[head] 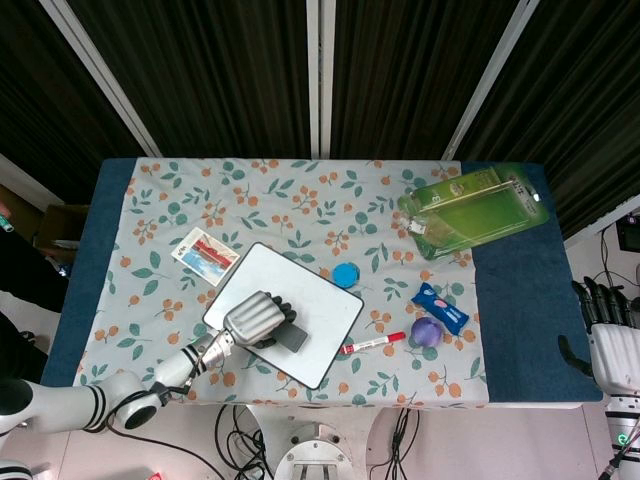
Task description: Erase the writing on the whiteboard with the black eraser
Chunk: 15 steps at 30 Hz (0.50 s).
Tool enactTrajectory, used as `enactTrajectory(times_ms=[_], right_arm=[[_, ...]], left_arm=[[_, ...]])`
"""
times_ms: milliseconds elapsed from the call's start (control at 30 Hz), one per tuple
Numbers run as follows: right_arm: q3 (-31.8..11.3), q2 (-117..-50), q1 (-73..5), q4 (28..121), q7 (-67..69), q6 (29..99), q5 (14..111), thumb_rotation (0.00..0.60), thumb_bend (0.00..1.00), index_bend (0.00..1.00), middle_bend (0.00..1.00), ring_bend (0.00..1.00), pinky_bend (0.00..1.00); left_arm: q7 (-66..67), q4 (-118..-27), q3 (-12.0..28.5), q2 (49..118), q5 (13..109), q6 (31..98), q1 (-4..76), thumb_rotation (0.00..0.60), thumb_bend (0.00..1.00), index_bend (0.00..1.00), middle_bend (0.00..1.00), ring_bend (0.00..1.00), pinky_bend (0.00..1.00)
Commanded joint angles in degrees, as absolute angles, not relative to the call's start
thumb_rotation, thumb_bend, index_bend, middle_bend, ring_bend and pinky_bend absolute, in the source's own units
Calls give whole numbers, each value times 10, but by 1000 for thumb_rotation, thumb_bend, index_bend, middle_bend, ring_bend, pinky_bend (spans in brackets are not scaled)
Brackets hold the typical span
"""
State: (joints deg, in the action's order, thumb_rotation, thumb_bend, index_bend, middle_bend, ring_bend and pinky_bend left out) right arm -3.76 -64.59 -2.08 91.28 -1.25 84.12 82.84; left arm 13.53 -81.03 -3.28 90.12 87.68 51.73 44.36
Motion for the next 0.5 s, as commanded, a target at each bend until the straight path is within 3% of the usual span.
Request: enactTrajectory(times_ms=[33,500], right_arm=[[-37,-647,-21,913,-14,841,829,600,292,0,0,0,0],[-36,-649,-22,919,-25,843,832,600,294,0,0,0,0]], left_arm=[[137,-814,-41,891,880,520,437,600,407,786,676,596,580],[95,-776,-11,843,838,509,433,600,414,788,677,597,580]])
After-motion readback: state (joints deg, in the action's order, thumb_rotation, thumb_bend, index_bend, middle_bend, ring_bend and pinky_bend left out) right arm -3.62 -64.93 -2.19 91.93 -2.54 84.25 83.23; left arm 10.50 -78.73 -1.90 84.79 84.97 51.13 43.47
